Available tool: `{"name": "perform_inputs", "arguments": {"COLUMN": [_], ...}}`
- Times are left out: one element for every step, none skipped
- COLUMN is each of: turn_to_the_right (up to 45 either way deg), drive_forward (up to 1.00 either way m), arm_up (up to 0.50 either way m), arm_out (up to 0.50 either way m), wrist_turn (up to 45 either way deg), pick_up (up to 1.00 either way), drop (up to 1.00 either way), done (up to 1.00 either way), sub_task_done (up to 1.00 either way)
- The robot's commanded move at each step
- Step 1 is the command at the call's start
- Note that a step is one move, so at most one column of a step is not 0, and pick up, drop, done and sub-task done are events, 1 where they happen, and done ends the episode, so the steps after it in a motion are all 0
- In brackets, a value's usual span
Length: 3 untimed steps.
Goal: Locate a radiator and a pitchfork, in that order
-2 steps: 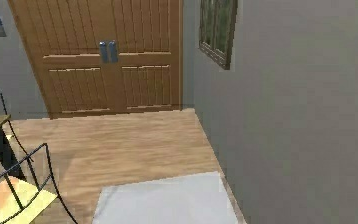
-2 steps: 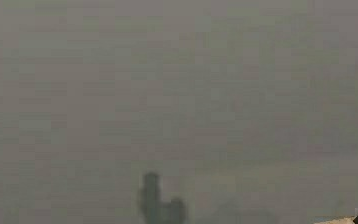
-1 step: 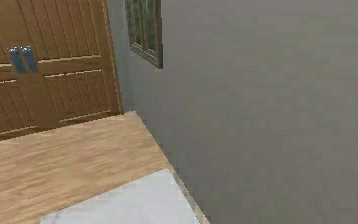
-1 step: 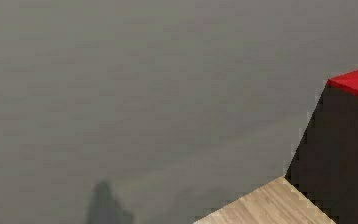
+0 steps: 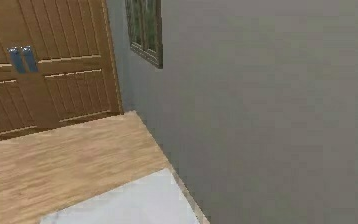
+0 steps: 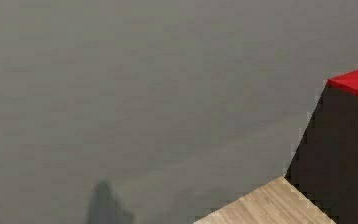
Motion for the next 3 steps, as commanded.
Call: {"name": "perform_inputs", "arguments": {"turn_to_the_right": [45.0, 45.0, 45.0], "drive_forward": [0.0, 0.0, 0.0], "arm_up": [0.0, 0.0, 0.0], "arm_out": [0.0, 0.0, 0.0], "wrist_turn": [0.0, 0.0, 0.0], "pick_up": [0.0, 0.0, 0.0], "drop": [0.0, 0.0, 0.0], "done": [0.0, 0.0, 0.0], "sub_task_done": [0.0, 0.0, 0.0]}}
